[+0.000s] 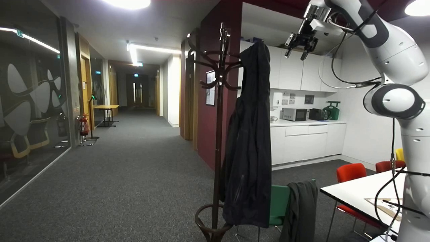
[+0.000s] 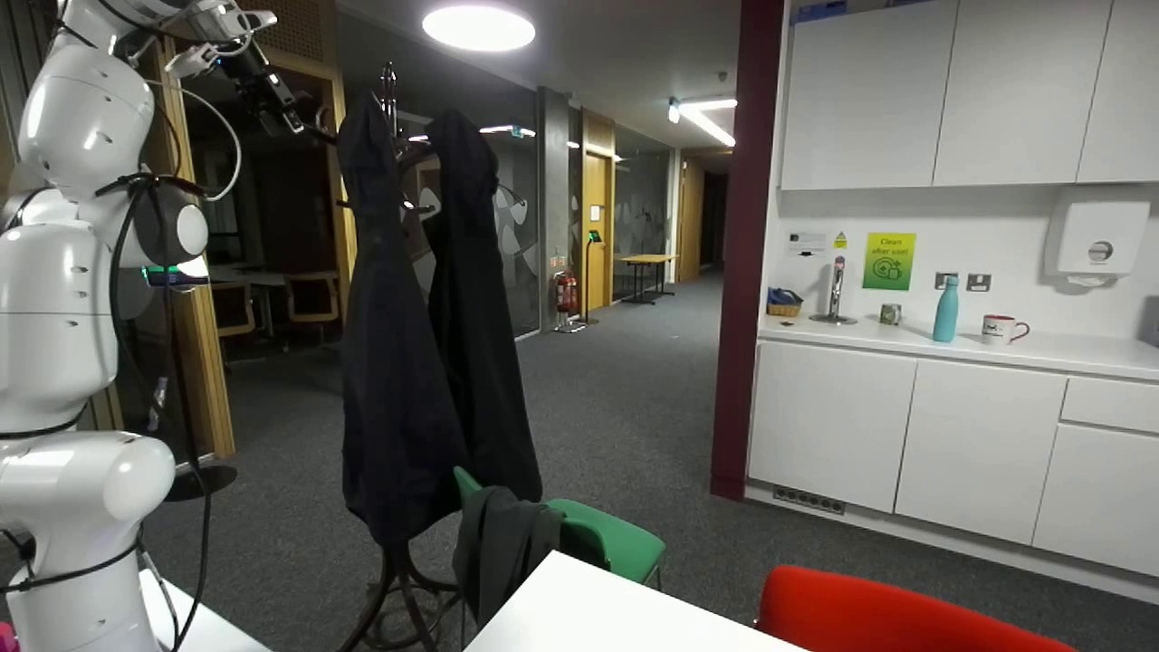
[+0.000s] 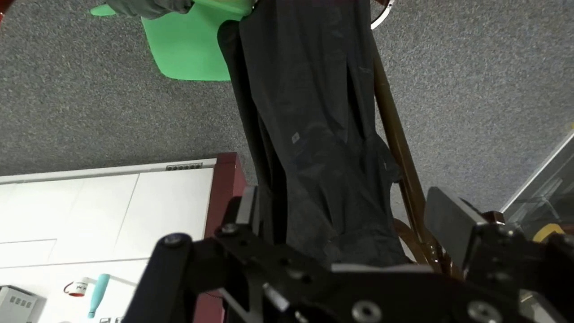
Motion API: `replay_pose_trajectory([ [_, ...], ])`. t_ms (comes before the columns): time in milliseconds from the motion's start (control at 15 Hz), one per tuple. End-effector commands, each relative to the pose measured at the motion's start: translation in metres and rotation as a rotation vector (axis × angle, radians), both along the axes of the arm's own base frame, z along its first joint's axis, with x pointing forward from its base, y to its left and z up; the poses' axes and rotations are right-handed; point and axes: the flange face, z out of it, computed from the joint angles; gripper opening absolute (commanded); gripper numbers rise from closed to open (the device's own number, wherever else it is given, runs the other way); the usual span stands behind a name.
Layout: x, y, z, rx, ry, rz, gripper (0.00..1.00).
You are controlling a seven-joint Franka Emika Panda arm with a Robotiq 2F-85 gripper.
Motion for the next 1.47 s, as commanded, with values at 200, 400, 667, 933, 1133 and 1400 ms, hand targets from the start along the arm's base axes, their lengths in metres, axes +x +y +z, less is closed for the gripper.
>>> replay_pose_trajectory([
  [200, 0.033, -0.057, -0.004, -0.057, 0.021, 0.137, 1.00],
  [400, 0.051, -0.075, -0.009, -0.013, 0.020, 0.134, 1.00],
  [667, 0.053, -0.073, -0.014, -0.018, 0.044, 0.110, 1.00],
  [933, 0.053, -0.061, -0.007, -0.067, -0.013, 0.136, 1.00],
  [1133, 0.060, -0.062, 0.003, -0.117, -0.097, 0.169, 1.00],
  [1400, 0.074, -0.067, 0.019, -0.167, -0.240, 0.241, 1.00],
])
